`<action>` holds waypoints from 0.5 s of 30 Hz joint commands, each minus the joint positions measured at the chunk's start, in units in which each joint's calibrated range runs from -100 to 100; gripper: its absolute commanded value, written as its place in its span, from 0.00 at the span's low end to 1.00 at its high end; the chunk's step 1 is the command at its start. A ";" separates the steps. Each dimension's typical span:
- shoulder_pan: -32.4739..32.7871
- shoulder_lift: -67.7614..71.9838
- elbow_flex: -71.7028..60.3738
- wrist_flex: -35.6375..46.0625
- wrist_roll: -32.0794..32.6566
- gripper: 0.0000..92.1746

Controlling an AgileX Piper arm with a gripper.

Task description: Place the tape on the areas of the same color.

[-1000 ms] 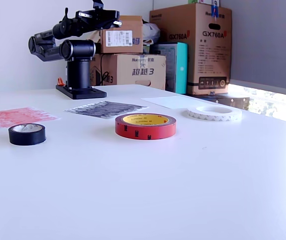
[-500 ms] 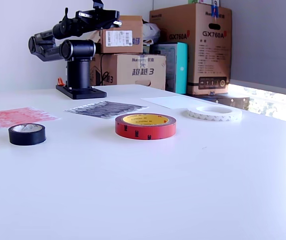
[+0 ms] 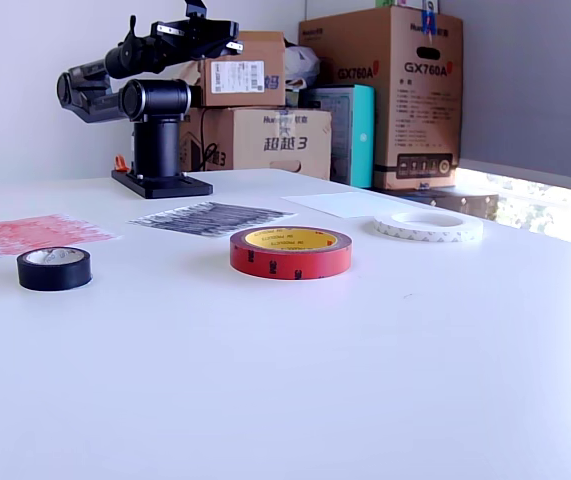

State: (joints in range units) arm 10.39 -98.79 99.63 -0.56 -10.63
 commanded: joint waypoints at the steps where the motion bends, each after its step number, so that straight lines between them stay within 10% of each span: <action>1: 0.12 -0.37 -0.27 -0.67 -0.41 0.01; 15: 0.59 -0.37 -1.27 4.25 -0.98 0.01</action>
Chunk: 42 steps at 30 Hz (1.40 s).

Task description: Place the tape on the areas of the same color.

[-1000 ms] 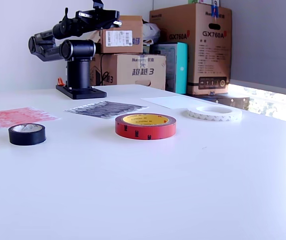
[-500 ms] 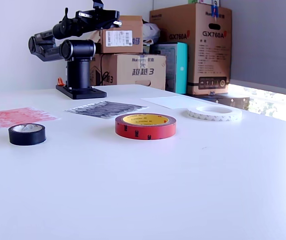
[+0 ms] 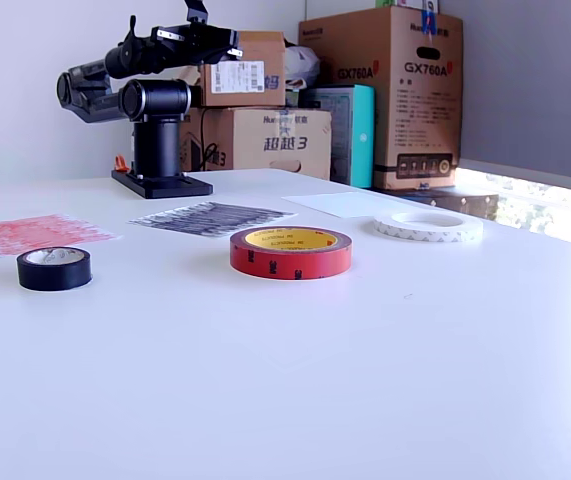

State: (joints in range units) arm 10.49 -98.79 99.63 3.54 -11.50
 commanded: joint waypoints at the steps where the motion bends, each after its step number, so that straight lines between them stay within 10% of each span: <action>1: 0.50 -0.37 -1.72 0.15 -0.11 0.01; 13: -0.85 11.61 -18.26 0.83 -0.11 0.01; 35: -0.69 74.94 -71.05 1.00 -0.11 0.02; 42: -0.22 85.51 -85.77 20.34 -0.20 0.02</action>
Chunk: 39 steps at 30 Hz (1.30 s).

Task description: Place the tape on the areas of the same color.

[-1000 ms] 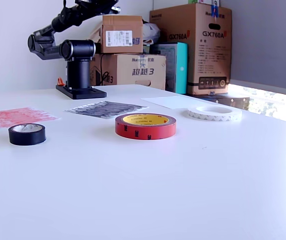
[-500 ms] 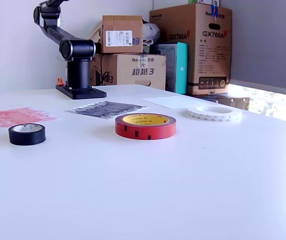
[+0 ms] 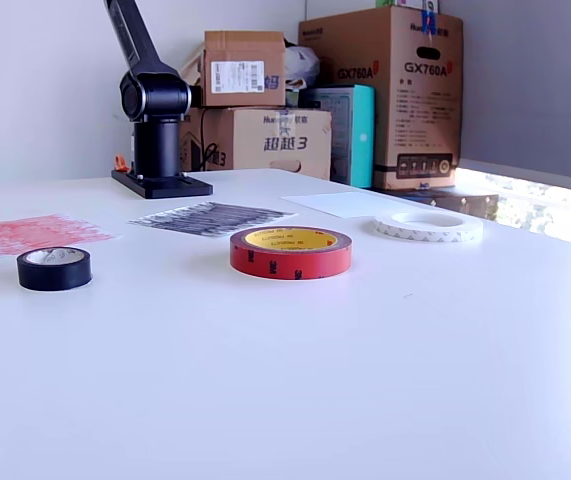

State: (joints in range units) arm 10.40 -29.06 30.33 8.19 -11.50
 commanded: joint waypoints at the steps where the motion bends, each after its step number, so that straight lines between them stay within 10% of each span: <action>1: -0.13 17.09 -18.47 19.35 -0.20 0.02; 18: -0.84 29.34 -26.92 58.46 6.44 0.02; 39: 0.11 48.71 -26.28 62.71 11.59 0.02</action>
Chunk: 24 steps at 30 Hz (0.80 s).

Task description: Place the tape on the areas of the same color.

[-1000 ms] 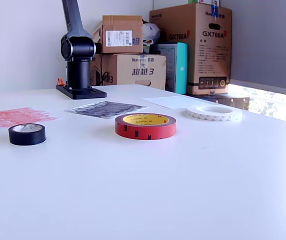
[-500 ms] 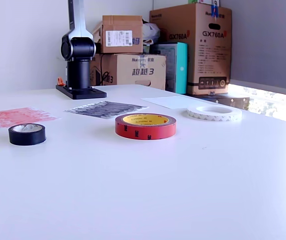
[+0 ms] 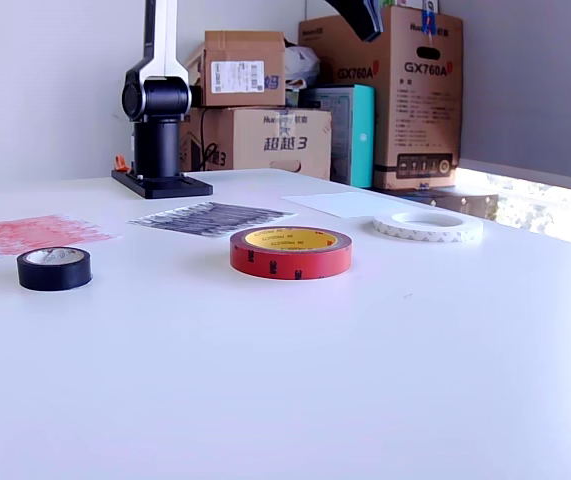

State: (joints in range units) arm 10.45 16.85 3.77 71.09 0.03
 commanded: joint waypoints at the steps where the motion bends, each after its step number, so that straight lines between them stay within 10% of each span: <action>1: 0.06 3.54 0.27 -0.20 0.06 0.02; 17: 0.06 12.99 1.90 -4.27 -0.18 0.03; 24: 0.06 13.08 8.45 -15.47 -2.64 0.20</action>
State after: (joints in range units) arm 10.45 30.39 8.81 61.49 -1.20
